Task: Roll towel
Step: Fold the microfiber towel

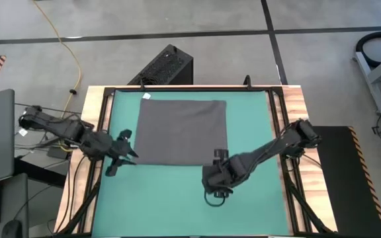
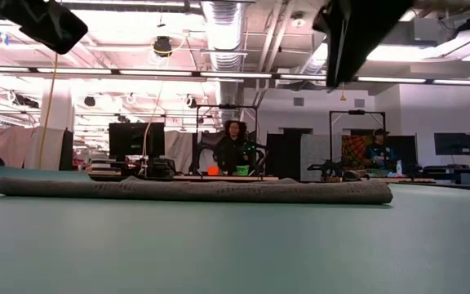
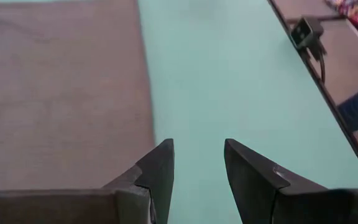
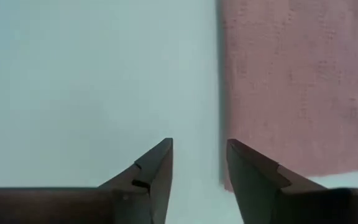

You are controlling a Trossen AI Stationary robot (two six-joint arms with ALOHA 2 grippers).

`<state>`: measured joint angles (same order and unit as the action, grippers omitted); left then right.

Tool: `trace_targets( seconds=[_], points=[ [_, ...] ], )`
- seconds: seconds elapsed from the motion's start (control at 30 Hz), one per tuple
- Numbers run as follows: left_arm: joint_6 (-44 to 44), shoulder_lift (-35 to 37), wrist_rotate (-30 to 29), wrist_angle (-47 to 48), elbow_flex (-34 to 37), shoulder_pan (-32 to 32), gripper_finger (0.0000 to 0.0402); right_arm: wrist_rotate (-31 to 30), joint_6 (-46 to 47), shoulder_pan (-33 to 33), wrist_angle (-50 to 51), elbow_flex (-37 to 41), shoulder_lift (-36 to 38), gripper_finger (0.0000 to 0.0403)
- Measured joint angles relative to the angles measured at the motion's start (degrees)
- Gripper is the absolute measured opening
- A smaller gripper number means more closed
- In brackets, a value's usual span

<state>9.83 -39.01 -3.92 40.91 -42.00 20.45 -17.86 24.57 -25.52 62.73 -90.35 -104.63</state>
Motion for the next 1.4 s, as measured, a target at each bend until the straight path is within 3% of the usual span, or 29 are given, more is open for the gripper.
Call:
trace_targets(
  seconds=[0.2, 0.33, 0.53, 0.7, 0.77, 0.9, 1.0, 1.13, 1.27, 1.33, 1.4],
  points=[
    [2.2, -1.1, -11.2, -2.4, 0.0, 5.9, 0.013, -0.6, 0.8, -0.1, -1.4, 0.0, -5.4, 0.0266],
    [-1.1, -1.1, -22.6, -5.7, 0.0, 7.3, 0.013, -0.6, -2.2, 1.1, -0.7, 0.0, -9.4, 0.0289],
    [-4.3, -3.6, -23.9, -11.5, 0.0, 6.9, 0.013, -0.6, -5.0, 3.7, -0.2, 0.0, -12.6, 0.029],
    [-5.0, -8.0, -29.2, -16.3, 1.1, 5.4, 0.013, 1.0, -6.6, 5.9, -0.1, 0.0, -11.6, 0.029],
    [-5.6, -8.8, -28.9, -22.4, 2.3, 3.5, 0.013, 1.2, -8.2, 6.2, 0.9, 0.0, -9.5, 0.029],
    [-5.0, -8.8, -22.1, -32.0, 3.9, -3.1, 0.0128, 1.4, -8.2, 6.6, 0.8, 0.0, -2.7, 0.029],
    [-4.1, -8.9, -13.6, -34.8, 5.9, -9.2, 0.0118, 0.1, -7.2, 7.1, -9.5, 4.6, 2.7, 0.029],
    [-1.7, -9.1, -3.7, -46.3, 12.8, -14.3, 0.0095, -0.6, -2.1, 7.5, -25.8, 16.9, 7.8, 0.029],
    [0.2, -9.3, -3.1, -53.6, 17.5, -15.2, 0.0074, -0.5, 1.4, 7.1, -38.0, 24.1, 9.4, 0.029],
    [0.1, -10.2, -5.9, -54.6, 18.3, -15.1, 0.0066, -1.3, 1.4, 7.2, -44.3, 25.3, 8.0, 0.029],
    [0.6, -11.0, -9.6, -54.4, 19.0, -15.2, 0.0059, -6.2, 1.6, 7.2, -48.4, 25.3, 5.8, 0.0289]
  ],
)
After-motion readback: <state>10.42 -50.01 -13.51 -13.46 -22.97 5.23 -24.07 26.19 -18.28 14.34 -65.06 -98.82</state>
